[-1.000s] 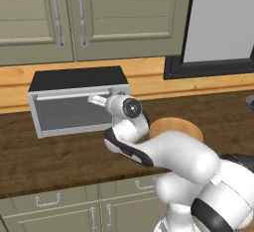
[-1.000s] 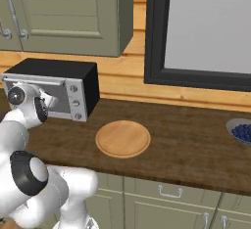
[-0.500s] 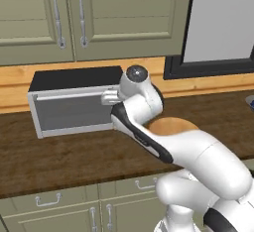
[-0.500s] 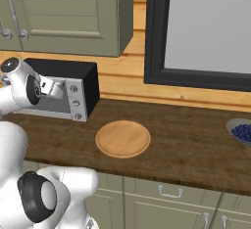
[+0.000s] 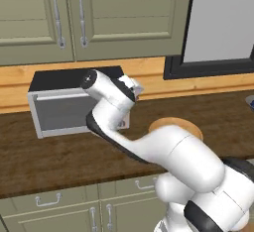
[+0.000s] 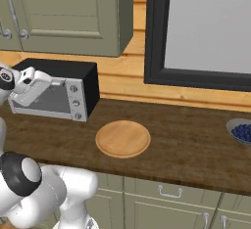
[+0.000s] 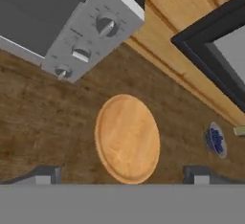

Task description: Pick up the kebab skewer and baguette bread, and place them inside the toaster oven. Close the toaster oven door and start by setting the timer.

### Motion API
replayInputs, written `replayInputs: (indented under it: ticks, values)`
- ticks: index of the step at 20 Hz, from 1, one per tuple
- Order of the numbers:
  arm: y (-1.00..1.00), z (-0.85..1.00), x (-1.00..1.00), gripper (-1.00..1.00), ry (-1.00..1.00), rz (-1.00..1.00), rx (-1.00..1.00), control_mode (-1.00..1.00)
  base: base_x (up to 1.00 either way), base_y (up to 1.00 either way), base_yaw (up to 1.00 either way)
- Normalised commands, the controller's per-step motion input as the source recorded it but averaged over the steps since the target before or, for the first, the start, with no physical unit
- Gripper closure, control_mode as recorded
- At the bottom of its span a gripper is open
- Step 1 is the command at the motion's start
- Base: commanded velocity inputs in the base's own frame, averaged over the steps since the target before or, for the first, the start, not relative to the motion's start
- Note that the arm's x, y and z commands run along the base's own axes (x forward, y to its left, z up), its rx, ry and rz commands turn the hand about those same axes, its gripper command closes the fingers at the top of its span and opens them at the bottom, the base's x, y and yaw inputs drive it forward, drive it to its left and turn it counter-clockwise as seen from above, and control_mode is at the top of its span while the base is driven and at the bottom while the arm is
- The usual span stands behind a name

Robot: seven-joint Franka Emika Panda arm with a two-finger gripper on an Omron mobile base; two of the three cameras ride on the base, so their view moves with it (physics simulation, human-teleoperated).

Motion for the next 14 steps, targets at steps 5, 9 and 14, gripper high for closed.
replayInputs:
  ticks: [5, 9, 14]
  values:
    - [-0.05, -0.14, -0.01, -1.00, 0.42, 0.51, -0.81, -1.00, 0.00, 0.00, 0.00]
    - [-0.25, -0.35, -0.05, -1.00, 0.38, 0.57, -0.64, -1.00, 0.00, 0.00, 0.00]
    - [-0.27, -0.03, -0.01, -1.00, 0.33, 0.42, -0.25, -1.00, 0.00, 0.00, 0.00]
